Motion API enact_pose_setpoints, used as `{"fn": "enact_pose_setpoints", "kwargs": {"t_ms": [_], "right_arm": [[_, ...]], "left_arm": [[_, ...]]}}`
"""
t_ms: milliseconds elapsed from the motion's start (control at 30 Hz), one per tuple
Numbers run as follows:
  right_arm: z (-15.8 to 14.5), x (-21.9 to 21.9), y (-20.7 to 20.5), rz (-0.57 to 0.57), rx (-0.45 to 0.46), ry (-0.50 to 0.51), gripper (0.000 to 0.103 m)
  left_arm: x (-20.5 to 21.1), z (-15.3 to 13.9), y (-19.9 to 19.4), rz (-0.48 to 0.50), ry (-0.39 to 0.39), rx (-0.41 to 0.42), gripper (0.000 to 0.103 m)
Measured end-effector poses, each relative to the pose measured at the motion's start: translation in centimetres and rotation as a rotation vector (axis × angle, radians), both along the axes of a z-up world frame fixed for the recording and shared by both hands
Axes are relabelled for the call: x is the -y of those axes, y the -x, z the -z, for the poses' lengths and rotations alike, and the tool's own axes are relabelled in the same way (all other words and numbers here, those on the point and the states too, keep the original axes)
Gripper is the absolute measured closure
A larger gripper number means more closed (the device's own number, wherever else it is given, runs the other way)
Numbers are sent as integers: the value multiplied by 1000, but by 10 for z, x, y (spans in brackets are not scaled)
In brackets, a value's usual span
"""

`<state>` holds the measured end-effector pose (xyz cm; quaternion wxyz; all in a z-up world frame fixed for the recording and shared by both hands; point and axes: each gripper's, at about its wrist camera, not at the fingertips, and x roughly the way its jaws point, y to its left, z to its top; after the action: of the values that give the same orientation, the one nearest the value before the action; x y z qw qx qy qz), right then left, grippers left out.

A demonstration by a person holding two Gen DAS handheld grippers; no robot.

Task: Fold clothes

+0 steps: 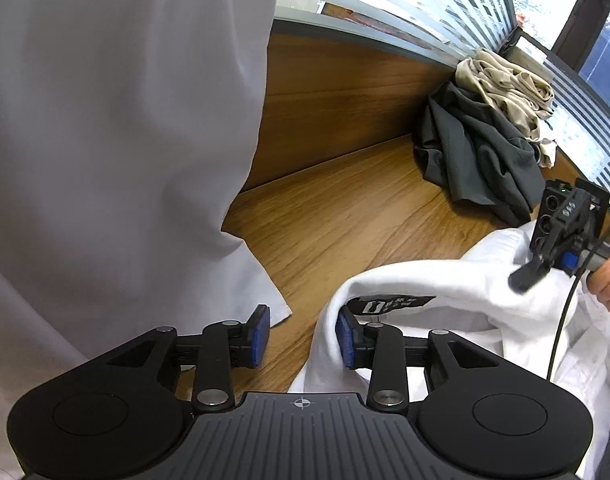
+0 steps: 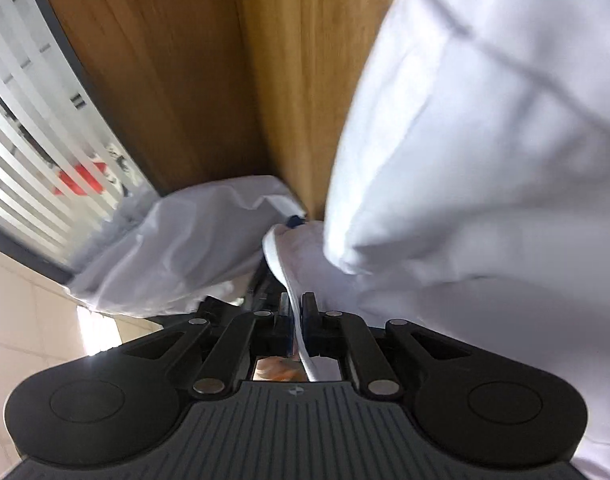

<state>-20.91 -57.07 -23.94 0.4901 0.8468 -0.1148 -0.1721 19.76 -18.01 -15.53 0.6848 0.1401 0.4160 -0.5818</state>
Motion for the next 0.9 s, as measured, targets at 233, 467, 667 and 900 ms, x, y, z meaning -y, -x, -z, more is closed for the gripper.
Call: {"fn": "enact_pose_setpoints", "kwargs": {"t_ms": [233,467,667,900], "right_arm": [[-72,-3,9,-117,-475,249,76],[-152,-12,-24,-286,-985,571,66],[-179,-22,-65,-372,-1206,828,60],[-162,5,-131,-500,-1229,1020,59]], "left_arm": [[0,-3,2,-24,-24,21,62],[-1,-9,10,-68,-27,29,62],[-4,-13,17,-84,-38,33,63],[-4,-13,19,-112,-22,18,64]]}}
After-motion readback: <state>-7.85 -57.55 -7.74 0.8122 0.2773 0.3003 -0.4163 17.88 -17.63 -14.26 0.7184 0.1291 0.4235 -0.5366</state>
